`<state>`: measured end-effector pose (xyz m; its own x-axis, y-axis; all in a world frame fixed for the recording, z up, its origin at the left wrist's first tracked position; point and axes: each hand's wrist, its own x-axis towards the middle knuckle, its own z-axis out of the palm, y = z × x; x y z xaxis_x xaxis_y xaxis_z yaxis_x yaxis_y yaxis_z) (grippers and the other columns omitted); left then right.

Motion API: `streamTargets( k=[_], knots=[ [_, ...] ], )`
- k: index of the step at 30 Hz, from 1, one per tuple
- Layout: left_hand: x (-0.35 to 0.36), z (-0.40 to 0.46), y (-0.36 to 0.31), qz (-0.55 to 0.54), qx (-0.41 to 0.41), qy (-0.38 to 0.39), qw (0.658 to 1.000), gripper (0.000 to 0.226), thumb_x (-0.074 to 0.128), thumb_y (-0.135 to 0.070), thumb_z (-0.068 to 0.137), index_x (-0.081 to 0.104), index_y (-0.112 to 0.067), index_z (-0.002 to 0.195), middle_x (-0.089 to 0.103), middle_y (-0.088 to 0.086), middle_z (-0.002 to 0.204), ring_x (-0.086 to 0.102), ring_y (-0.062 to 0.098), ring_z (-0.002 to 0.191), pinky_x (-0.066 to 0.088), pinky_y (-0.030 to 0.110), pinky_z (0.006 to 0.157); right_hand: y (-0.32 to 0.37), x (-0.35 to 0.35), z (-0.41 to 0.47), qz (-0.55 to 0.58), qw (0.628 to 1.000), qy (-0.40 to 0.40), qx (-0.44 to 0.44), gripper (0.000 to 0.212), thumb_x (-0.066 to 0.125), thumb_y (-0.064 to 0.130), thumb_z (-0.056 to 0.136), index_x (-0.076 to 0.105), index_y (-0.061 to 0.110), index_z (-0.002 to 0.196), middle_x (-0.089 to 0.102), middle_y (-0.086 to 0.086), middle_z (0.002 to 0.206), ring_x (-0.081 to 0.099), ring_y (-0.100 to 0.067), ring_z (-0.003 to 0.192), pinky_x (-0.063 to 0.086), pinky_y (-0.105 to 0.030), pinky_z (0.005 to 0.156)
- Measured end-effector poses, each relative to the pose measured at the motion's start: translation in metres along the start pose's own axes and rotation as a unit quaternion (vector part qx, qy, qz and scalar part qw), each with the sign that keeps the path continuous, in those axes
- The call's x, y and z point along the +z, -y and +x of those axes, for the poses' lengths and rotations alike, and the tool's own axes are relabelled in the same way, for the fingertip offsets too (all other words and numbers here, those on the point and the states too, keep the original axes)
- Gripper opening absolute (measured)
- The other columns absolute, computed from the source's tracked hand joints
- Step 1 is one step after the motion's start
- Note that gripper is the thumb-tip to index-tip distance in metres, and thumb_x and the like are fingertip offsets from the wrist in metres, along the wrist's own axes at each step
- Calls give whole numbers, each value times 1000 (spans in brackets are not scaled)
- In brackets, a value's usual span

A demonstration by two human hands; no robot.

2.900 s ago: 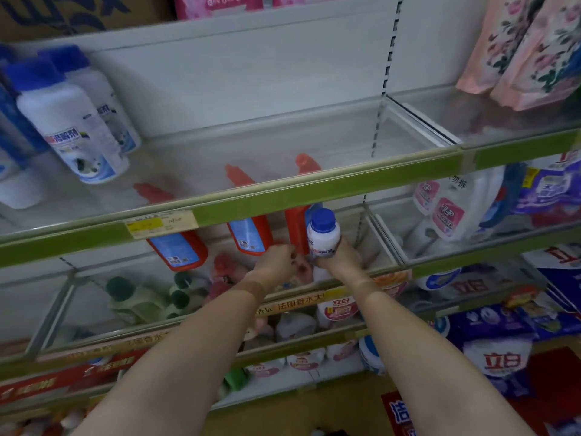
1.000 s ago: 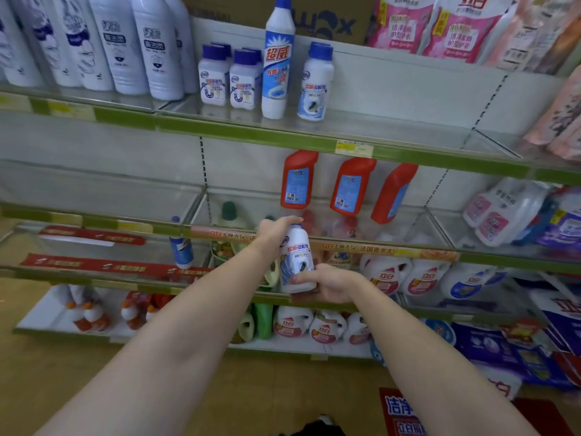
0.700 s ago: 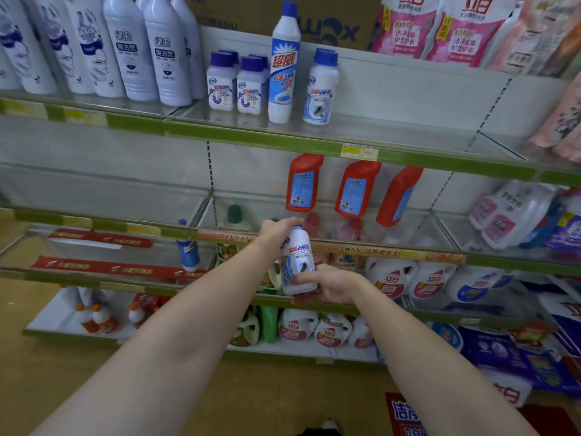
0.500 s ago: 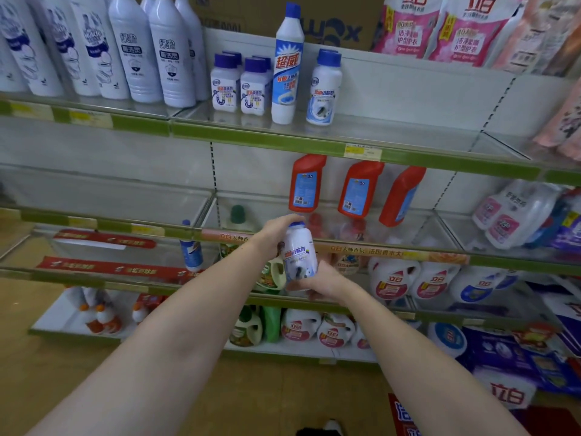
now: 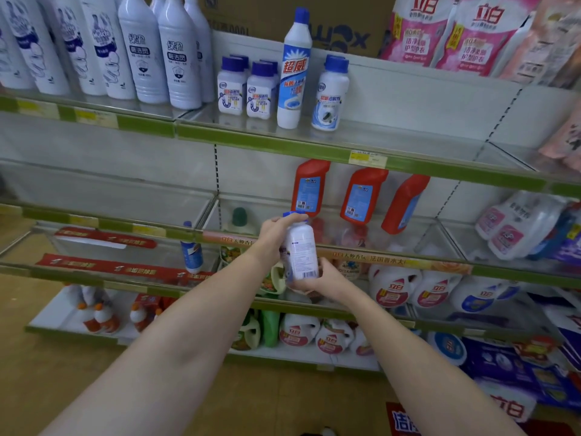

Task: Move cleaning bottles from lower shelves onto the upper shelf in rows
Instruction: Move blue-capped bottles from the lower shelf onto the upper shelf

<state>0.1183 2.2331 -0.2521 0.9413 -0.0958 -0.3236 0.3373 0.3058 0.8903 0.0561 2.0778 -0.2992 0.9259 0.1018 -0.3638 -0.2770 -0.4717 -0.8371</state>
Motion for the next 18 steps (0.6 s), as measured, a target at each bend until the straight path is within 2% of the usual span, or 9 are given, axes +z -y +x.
streamTargets(
  k=[2,4,7,10,13,14,16,17,18],
  knots=[
    [0,1,-1,-20,-7,19,1000,50,87,-22,68,70,-4,111,76,12,88,71,26,73,59,36,72,1,-1,1,18,1000,-2,-12,90,96,30,64,43,16,136,66,5,117,68,-11,103,60,-31,82],
    [3,1,-2,-31,-19,31,999,40,84,-24,69,73,-7,103,74,13,88,68,27,73,57,35,75,5,3,0,-1,999,-33,-26,87,95,31,65,41,19,132,60,11,113,61,-3,99,50,-18,71],
    [8,3,-4,-29,-23,40,999,33,83,-23,71,74,-9,99,73,13,87,68,27,73,56,35,75,4,8,2,-4,997,-69,-34,96,96,40,60,36,21,134,57,11,115,58,-4,102,48,-21,78],
    [13,5,-9,12,-7,20,1000,44,87,-23,68,71,-6,105,77,16,95,71,26,74,60,35,72,4,5,6,28,998,-44,-44,59,91,21,72,52,26,116,65,9,107,66,-11,100,49,-14,70],
    [21,8,-14,85,39,-32,995,44,93,-24,64,65,-8,93,76,15,93,75,26,78,63,37,73,13,-1,9,45,998,-17,-44,44,87,19,77,61,29,110,72,4,106,69,-18,106,53,-23,79],
    [25,10,-17,117,59,-51,990,45,94,-28,62,63,-10,90,76,12,92,75,24,78,62,34,69,17,-3,13,44,998,-22,-38,47,90,25,73,61,29,111,72,6,106,69,-14,102,54,-25,80],
    [34,14,-26,174,93,-94,976,51,93,-42,60,62,-12,87,73,7,90,72,19,76,58,29,64,29,-7,18,64,997,-43,-30,74,98,40,58,59,25,119,73,5,108,71,-11,97,57,-29,78],
    [39,14,-33,196,106,-118,968,55,91,-50,58,61,-13,86,71,5,89,70,19,78,56,29,65,35,-11,21,78,994,-65,-30,84,99,41,53,57,21,123,73,2,109,72,-14,97,59,-32,76],
    [46,14,-43,216,122,-139,959,61,89,-58,56,60,-14,86,69,4,90,69,20,81,54,31,67,44,-15,21,96,991,-88,-42,83,98,37,55,56,19,123,73,0,109,73,-17,97,59,-33,75]
  ],
)
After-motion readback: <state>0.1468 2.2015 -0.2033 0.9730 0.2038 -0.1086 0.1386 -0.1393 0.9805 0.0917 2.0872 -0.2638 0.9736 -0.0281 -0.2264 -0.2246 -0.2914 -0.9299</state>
